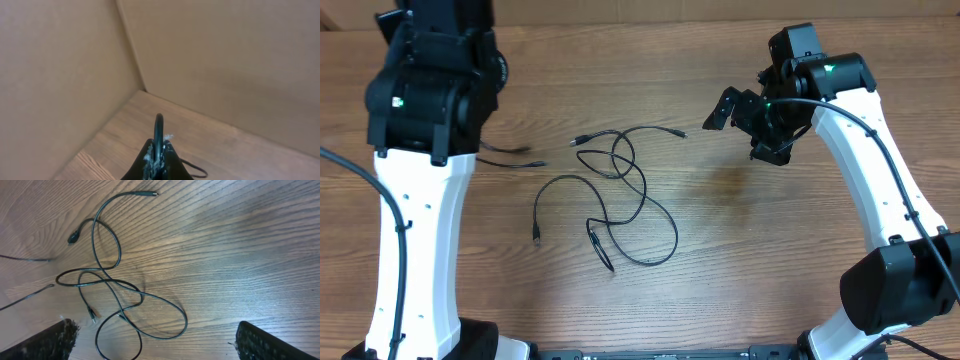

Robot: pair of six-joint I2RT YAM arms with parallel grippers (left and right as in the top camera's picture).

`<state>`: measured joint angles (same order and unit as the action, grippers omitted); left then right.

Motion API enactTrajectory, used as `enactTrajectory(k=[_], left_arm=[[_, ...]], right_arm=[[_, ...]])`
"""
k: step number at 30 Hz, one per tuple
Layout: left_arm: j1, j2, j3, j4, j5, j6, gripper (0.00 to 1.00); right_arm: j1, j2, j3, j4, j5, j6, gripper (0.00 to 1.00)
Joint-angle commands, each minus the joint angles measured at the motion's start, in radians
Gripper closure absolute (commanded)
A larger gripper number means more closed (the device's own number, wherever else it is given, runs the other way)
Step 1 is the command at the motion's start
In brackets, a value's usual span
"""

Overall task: Untangle cables
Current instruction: 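Pull the grasped cable with the left gripper toward the upper left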

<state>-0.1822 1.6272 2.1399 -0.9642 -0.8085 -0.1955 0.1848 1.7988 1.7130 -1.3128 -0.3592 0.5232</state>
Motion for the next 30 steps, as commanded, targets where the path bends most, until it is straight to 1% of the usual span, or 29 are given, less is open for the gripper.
enactTrajectory(k=[1,2,3,5,6,7,10,13,15,17,19,22,25,30], left_arm=[[0.013,-0.018,0.010,0.037,0.100,-0.051,0.96],[0.013,-0.019,0.010,0.053,0.168,-0.047,0.96],[0.013,-0.020,0.010,0.085,0.279,-0.027,0.96],[0.014,-0.020,0.010,0.137,0.380,-0.021,0.96],[0.014,-0.020,0.010,0.167,0.406,-0.021,0.96],[0.014,-0.020,0.010,0.248,0.440,-0.023,0.96],[0.019,-0.017,0.010,0.406,0.472,-0.045,0.96],[0.036,-0.003,0.010,0.515,0.470,-0.047,0.96],[0.065,0.018,0.010,0.557,0.473,-0.048,0.96],[0.090,0.043,0.010,0.576,0.504,-0.049,0.96],[0.135,0.104,0.010,0.580,0.608,-0.071,0.96],[0.172,0.181,0.010,0.574,0.717,-0.087,0.96],[0.218,0.246,0.010,0.557,0.710,-0.101,0.96],[0.345,0.306,0.010,0.498,0.596,-0.092,0.96]], right_arm=[[-0.001,-0.011,0.016,0.002,0.002,-0.005,0.00],[-0.001,-0.011,0.016,0.002,0.002,-0.005,0.00],[-0.001,-0.012,0.016,0.002,0.002,-0.005,0.00],[-0.001,-0.011,0.016,0.002,0.002,-0.005,0.00],[-0.001,-0.011,0.016,0.002,0.002,-0.005,0.00],[-0.001,-0.012,0.016,0.002,0.002,-0.005,0.00],[-0.001,-0.011,0.016,0.002,0.002,-0.005,0.00],[-0.001,-0.011,0.016,0.002,0.002,-0.005,0.00],[-0.001,-0.011,0.016,0.002,0.002,-0.005,0.00],[-0.001,-0.011,0.016,0.002,0.002,-0.005,0.00],[-0.001,-0.011,0.016,0.002,0.002,-0.005,0.00],[-0.001,-0.011,0.016,0.002,0.002,-0.005,0.00],[-0.001,-0.011,0.016,0.002,0.002,-0.005,0.00],[-0.001,-0.011,0.016,0.002,0.002,-0.005,0.00]])
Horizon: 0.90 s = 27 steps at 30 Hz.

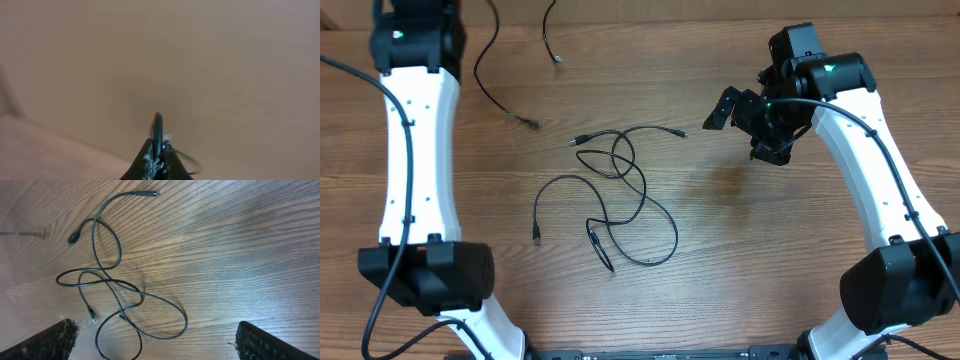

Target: Untangle cables

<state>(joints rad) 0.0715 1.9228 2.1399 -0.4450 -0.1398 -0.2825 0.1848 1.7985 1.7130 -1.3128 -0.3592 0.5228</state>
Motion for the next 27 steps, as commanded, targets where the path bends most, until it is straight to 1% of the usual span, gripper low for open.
enactTrajectory(k=[1,2,3,5,6,7,8,9,11,15,16,17,18,21,24,26,27], left_arm=[[0.137,0.024,0.010,-0.048,-0.102,0.015,0.96],[0.162,0.035,0.010,-0.060,-0.107,0.029,0.96],[0.222,0.053,0.010,-0.085,-0.092,0.058,0.96],[0.303,0.077,0.009,-0.124,-0.055,0.058,0.96],[0.354,0.090,0.009,-0.149,0.019,0.058,0.89],[0.375,0.097,0.009,-0.160,0.059,0.058,0.82],[0.399,0.105,0.008,-0.182,0.115,0.058,0.27],[0.426,0.116,0.007,-0.207,0.173,0.058,0.00],[0.447,0.126,0.002,-0.240,0.223,0.057,0.00],[0.439,0.130,-0.011,-0.313,0.243,0.058,0.00],[0.428,0.130,-0.011,-0.344,0.250,0.057,0.04],[0.417,0.131,-0.011,-0.367,0.249,0.058,0.11],[0.407,0.131,-0.012,-0.387,0.249,0.058,0.12],[0.378,0.131,-0.028,-0.427,0.240,0.057,0.12],[0.352,0.158,-0.067,-0.468,0.236,0.031,0.14],[0.340,0.192,-0.085,-0.501,0.223,0.043,0.17],[0.336,0.208,-0.092,-0.516,0.197,0.057,0.16]], right_arm=[[-0.001,-0.011,0.016,0.002,0.002,-0.004,0.00],[-0.001,-0.011,0.016,0.002,0.002,-0.004,0.00],[-0.001,-0.011,0.016,0.002,0.002,-0.004,0.00],[-0.001,-0.011,0.016,0.002,0.002,-0.004,0.00],[-0.001,-0.011,0.016,0.002,0.002,-0.004,0.00],[-0.001,-0.011,0.016,0.002,0.002,-0.004,0.00],[-0.001,-0.011,0.016,0.002,0.002,-0.004,0.00],[-0.001,-0.011,0.016,0.002,0.002,-0.004,0.00],[-0.001,-0.011,0.016,0.002,0.002,-0.004,0.00],[-0.001,-0.011,0.016,0.002,0.002,-0.004,0.00],[-0.001,-0.011,0.016,0.002,0.002,-0.004,0.00],[-0.001,-0.011,0.016,0.002,0.002,-0.004,0.00],[-0.001,-0.011,0.016,0.002,0.002,-0.004,0.00],[-0.001,-0.011,0.016,0.002,0.002,-0.004,0.00],[-0.001,-0.011,0.016,0.002,0.002,-0.004,0.00],[-0.001,-0.011,0.016,0.002,0.002,-0.004,0.00],[-0.001,-0.011,0.016,0.002,0.002,-0.004,0.00]])
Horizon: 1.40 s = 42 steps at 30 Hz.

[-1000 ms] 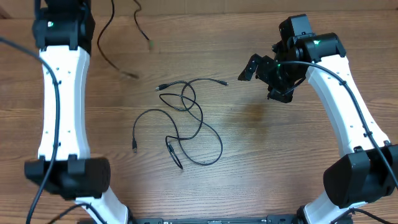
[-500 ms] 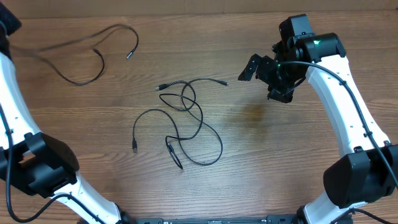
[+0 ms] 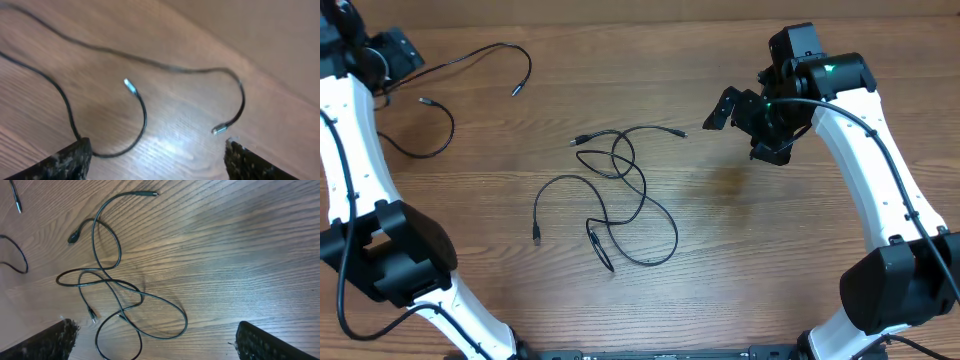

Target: Untangle cables

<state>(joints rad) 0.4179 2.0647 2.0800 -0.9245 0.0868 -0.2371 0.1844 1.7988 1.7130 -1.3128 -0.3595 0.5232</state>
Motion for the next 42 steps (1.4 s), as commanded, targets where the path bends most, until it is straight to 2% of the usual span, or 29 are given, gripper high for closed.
enactTrajectory(k=[1,3,4,6,9,14,16,19,20,21,22,25,28,33,37,42], left_arm=[[-0.013,0.090,-0.034,-0.057,-0.068,0.037,0.16],[-0.013,0.139,-0.034,-0.102,-0.138,0.109,0.13],[-0.011,0.157,-0.034,-0.117,-0.151,0.137,0.15],[-0.003,0.214,-0.035,-0.156,-0.126,0.217,0.17],[0.000,0.288,-0.035,-0.178,-0.060,0.284,0.11],[0.001,0.346,-0.035,-0.154,-0.061,0.308,0.12],[0.001,0.359,-0.036,-0.133,-0.061,0.353,0.15],[0.002,0.369,-0.037,-0.116,-0.061,0.367,0.09],[0.002,0.369,-0.037,-0.109,-0.064,0.353,0.22],[0.002,0.368,-0.037,-0.091,-0.077,0.305,0.28],[0.002,0.367,-0.029,-0.088,-0.098,0.245,0.18],[0.008,0.358,0.013,-0.107,-0.164,0.096,0.11],[0.037,0.326,0.076,-0.160,-0.233,-0.098,0.16],[0.100,0.313,0.086,-0.225,-0.198,-0.325,0.13],[0.121,0.333,0.043,-0.232,-0.137,-0.396,0.16],[0.097,0.356,0.030,-0.200,-0.120,-0.395,0.23]], right_arm=[[-0.001,-0.011,0.016,0.002,0.003,-0.005,0.00],[-0.001,-0.011,0.016,0.002,0.003,-0.005,0.00],[-0.001,-0.012,0.016,0.002,0.003,-0.005,0.00],[-0.001,-0.011,0.016,0.002,0.003,-0.005,0.00],[-0.001,-0.011,0.016,0.002,0.003,-0.005,0.00],[-0.001,-0.011,0.016,0.002,0.003,-0.005,0.00],[-0.001,-0.011,0.016,0.002,0.003,-0.005,0.00],[-0.001,-0.011,0.016,0.002,0.003,-0.005,0.00],[-0.001,-0.011,0.016,0.002,0.003,-0.005,0.00],[-0.001,-0.011,0.016,0.002,0.003,-0.005,0.00],[-0.001,-0.011,0.016,0.002,0.003,-0.005,0.00],[-0.001,-0.011,0.016,0.002,0.003,-0.005,0.00],[-0.001,-0.011,0.016,0.002,0.003,-0.005,0.00],[-0.001,-0.011,0.016,0.002,0.003,-0.005,0.00],[-0.001,-0.011,0.016,0.002,0.003,-0.005,0.00],[-0.001,-0.011,0.016,0.002,0.003,-0.005,0.00]])
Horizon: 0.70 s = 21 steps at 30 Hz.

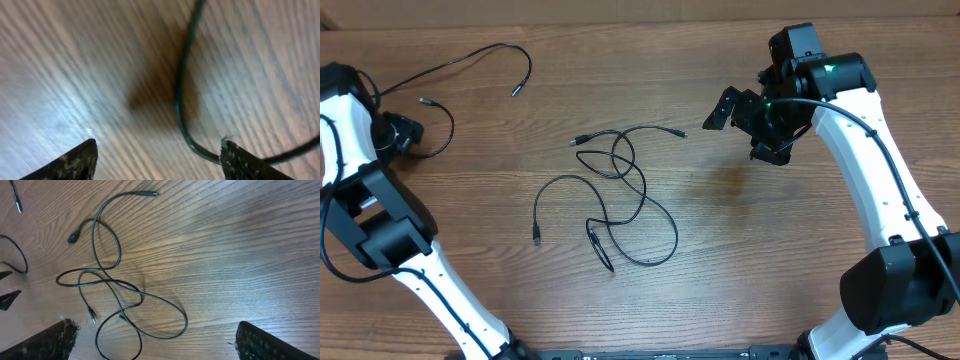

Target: Untangle cables

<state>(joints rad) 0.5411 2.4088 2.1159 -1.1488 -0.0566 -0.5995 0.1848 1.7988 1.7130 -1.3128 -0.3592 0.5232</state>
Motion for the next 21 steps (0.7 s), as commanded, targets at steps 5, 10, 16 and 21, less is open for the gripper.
enactTrajectory(k=[5,10,16,21], left_arm=[[-0.054,0.027,-0.007,0.019,0.021,-0.060,0.27],[-0.059,0.072,-0.007,0.016,0.019,-0.085,0.29],[-0.059,0.077,-0.007,0.030,-0.021,-0.085,0.59],[-0.068,0.077,-0.007,0.058,0.057,-0.085,0.82]], right_arm=[[-0.001,-0.011,0.016,0.002,0.002,-0.005,0.00],[-0.001,-0.011,0.016,0.002,0.002,-0.005,0.00],[-0.001,-0.012,0.016,0.002,0.002,-0.005,0.00],[-0.001,-0.011,0.016,0.002,0.002,-0.005,0.00]])
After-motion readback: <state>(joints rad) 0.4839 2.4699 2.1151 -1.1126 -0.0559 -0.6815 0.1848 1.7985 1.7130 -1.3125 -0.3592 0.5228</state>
